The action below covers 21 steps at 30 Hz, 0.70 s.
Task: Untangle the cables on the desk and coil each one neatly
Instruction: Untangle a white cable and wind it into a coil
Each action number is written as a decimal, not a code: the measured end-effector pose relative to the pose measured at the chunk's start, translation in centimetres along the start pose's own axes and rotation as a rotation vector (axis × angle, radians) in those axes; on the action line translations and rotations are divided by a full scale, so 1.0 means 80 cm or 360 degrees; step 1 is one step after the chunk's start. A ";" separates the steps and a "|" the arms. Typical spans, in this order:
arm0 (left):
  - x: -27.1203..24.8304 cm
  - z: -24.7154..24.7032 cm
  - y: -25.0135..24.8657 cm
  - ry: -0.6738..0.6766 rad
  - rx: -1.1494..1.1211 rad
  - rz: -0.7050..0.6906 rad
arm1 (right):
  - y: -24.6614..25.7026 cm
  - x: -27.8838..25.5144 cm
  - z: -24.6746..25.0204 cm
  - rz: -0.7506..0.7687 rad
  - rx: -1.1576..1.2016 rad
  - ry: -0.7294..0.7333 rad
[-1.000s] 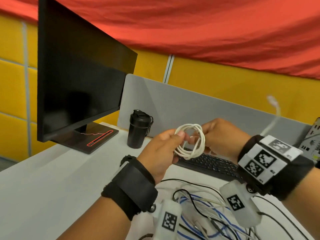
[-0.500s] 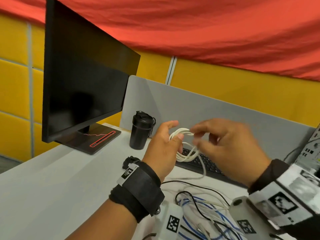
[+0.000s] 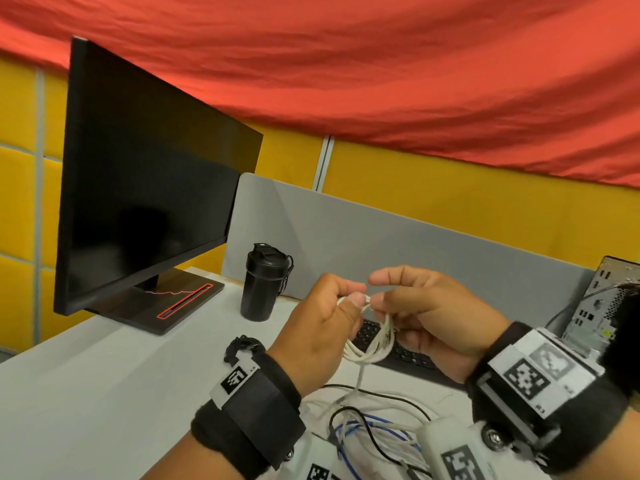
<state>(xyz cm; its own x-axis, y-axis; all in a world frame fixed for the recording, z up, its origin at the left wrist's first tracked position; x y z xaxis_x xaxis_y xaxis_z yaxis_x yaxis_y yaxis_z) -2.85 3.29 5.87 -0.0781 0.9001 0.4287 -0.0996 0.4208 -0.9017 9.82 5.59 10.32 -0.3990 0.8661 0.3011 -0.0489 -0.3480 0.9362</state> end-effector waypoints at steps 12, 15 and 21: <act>-0.001 -0.010 0.005 0.0075 0.0598 -0.0107 | 0.072 0.019 0.020 0.0079 0.0127 0.0356; -0.002 -0.014 0.005 0.0175 0.0505 -0.0084 | 0.072 0.022 0.028 0.0055 0.0199 0.0347; -0.008 -0.025 0.006 0.0315 0.0770 -0.0025 | 0.021 0.039 0.060 -0.0445 0.0382 0.0081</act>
<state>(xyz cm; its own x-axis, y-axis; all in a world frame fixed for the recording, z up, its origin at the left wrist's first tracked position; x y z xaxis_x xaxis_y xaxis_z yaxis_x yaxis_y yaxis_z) -0.84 3.16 5.06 0.1116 0.9180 0.3806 -0.5499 0.3760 -0.7458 12.88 9.40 13.73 -0.4461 0.8947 0.0237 0.0512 -0.0010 0.9987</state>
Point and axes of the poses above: each hand's wrist, its own x-axis towards the middle knuckle, its own z-axis out of the back of the hand, y = z × x, the point moved 8 cm from there along x, towards the middle knuckle, and after that the axes turned 13 degrees about z, right-handed, at the moved point
